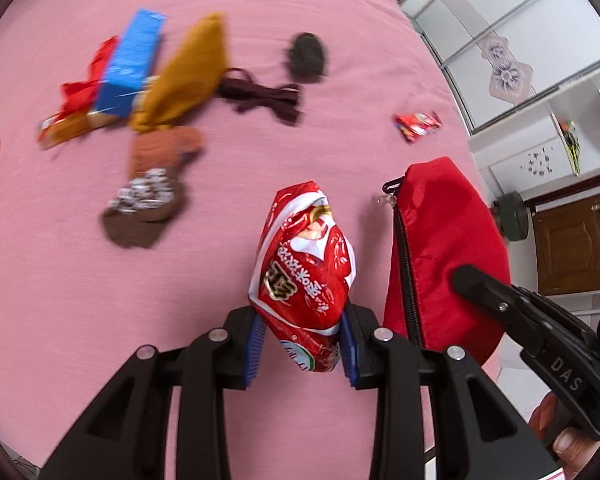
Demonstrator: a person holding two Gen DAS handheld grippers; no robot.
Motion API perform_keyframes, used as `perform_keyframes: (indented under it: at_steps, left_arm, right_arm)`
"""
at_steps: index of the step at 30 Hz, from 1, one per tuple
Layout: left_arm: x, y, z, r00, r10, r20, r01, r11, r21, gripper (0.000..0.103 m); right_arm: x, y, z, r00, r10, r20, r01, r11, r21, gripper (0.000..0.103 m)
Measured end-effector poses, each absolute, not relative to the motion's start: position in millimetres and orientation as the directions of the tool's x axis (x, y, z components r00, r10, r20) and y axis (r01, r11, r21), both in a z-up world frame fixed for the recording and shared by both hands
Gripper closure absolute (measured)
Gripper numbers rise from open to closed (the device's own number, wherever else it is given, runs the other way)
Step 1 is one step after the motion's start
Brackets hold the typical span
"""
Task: Collect trash
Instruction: 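Carry both items to the yellow bin and open both tools to drop them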
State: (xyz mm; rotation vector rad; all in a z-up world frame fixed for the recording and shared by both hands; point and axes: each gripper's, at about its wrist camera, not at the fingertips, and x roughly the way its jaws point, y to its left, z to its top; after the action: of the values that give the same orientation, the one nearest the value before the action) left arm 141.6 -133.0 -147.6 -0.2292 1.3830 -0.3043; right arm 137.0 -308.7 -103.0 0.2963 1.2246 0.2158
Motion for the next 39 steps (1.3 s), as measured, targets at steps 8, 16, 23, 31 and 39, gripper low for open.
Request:
perform_keyframes:
  at_steps: [8, 16, 23, 31, 39]
  left_arm:
    - [123.8, -253.5, -139.6, 0.123, -0.377, -0.918, 0.148, 0.921, -0.359, 0.071]
    - [117.9, -392.4, -139.0, 0.058, -0.399, -0.915, 0.280, 0.886, -0.369, 0.071]
    - [119.5, -498.1, -149.0, -0.029, -0.409, -0.912, 0.400, 0.831, -0.385, 0.070]
    - [135.9, -597.6, -169.3, -0.089, -0.408, -0.908, 0.505, 0.768, -0.395, 0.070]
    - [155.3, -651.9, -168.9, -0.119, -0.442, -0.889, 0.562, 0.708, -0.427, 0.027]
  right_arm:
    - [111.1, -432.5, -93.3, 0.354, 0.279, -0.893, 0.044, 0.949, 0.313, 0.098]
    - [87.9, -554.0, -99.1, 0.375, 0.216, -0.901, 0.175, 0.939, 0.298, 0.098]
    - [71.8, -647.3, -113.9, 0.371, 0.171, -0.913, 0.298, 0.909, 0.291, 0.098]
    - [71.6, -726.8, -126.2, 0.373, 0.119, -0.920, 0.371, 0.890, 0.265, 0.098]
    - [76.5, -782.3, -121.5, 0.395, -0.019, -0.918, 0.420, 0.893, 0.162, 0.053]
